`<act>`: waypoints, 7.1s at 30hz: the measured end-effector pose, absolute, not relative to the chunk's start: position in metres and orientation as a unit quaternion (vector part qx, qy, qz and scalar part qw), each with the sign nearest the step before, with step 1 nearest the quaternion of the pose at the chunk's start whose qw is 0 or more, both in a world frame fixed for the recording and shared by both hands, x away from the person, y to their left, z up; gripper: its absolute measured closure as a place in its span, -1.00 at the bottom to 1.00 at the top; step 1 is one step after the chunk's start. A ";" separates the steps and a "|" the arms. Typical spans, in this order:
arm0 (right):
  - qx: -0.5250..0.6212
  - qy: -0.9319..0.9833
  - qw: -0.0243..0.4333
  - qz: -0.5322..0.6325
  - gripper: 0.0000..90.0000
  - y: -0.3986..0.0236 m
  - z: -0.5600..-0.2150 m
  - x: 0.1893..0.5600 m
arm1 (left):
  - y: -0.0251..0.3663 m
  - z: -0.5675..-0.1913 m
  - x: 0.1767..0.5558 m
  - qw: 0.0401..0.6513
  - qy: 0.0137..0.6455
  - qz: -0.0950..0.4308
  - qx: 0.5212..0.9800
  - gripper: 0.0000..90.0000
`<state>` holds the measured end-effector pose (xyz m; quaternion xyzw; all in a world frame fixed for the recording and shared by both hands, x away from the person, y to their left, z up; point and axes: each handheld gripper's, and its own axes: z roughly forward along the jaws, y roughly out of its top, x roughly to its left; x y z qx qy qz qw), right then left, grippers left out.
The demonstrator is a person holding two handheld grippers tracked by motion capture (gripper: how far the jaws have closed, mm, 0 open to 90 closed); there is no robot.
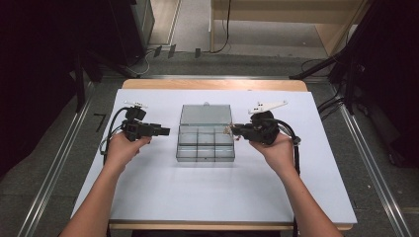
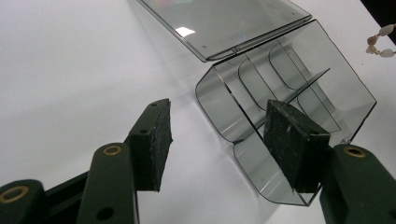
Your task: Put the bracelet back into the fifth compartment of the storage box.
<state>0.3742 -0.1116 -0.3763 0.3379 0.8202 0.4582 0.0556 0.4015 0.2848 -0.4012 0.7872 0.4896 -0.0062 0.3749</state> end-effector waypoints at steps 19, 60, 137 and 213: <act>0.324 0.827 0.045 0.457 0.88 -0.091 -0.379 0.369 | 0.286 -0.401 0.401 0.376 0.491 -0.004 0.786 -0.05; 0.297 0.844 0.022 0.446 0.88 -0.044 -0.401 0.365 | 0.287 -0.400 0.402 0.379 0.493 -0.003 0.783 -0.05; 0.324 0.878 0.022 0.352 0.86 -0.014 -0.452 0.373 | 0.287 -0.401 0.402 0.376 0.492 -0.003 0.785 -0.05; 0.344 0.838 0.060 0.418 0.45 -0.052 -0.413 0.376 | 0.273 -0.388 0.403 0.387 0.474 -0.003 0.791 -0.06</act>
